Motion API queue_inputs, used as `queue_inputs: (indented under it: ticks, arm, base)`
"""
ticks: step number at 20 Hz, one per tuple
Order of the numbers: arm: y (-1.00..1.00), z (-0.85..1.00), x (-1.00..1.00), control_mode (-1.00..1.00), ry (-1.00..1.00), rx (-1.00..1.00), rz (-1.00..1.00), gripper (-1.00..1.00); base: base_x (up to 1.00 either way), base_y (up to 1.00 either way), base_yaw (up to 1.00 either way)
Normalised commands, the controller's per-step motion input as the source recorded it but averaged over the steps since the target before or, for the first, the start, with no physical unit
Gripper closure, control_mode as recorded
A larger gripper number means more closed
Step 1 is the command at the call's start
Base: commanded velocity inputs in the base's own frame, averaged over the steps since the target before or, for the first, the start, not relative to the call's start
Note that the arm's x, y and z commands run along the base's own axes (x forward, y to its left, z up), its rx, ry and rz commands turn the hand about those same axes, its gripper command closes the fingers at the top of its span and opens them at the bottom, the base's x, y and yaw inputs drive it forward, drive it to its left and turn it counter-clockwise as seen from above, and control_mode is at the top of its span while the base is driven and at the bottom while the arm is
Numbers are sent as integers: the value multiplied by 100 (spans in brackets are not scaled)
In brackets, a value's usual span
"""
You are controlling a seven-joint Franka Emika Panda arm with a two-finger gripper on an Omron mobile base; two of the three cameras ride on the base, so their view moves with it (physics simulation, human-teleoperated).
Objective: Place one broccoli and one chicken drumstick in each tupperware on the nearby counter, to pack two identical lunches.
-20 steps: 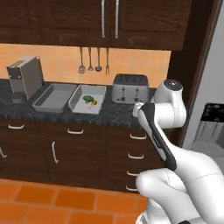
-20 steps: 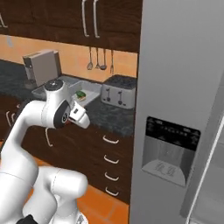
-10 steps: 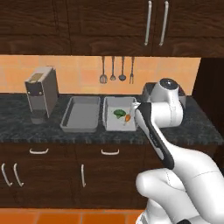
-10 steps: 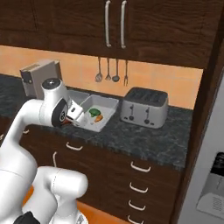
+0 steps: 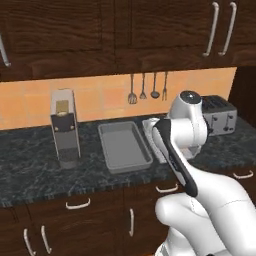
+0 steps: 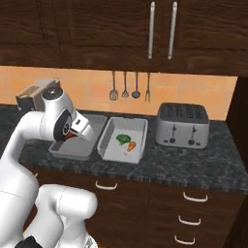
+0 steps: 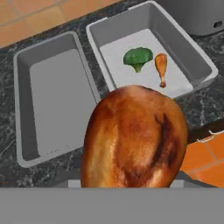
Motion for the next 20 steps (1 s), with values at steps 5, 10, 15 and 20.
queue_inputs:
  ticks: [5,10,15,20]
  arm:
    - [0,0,0,100,0,0,0,100]
    - [30,-76,36,-100,1,-2,0,100]
    - [60,-100,51,-100,1,-7,0,100]
    - [51,-100,86,-100,0,-2,0,-100]
  base:
    - [92,58,-10]
    - [17,11,-1]
    - [0,0,0]
    - [0,0,0]
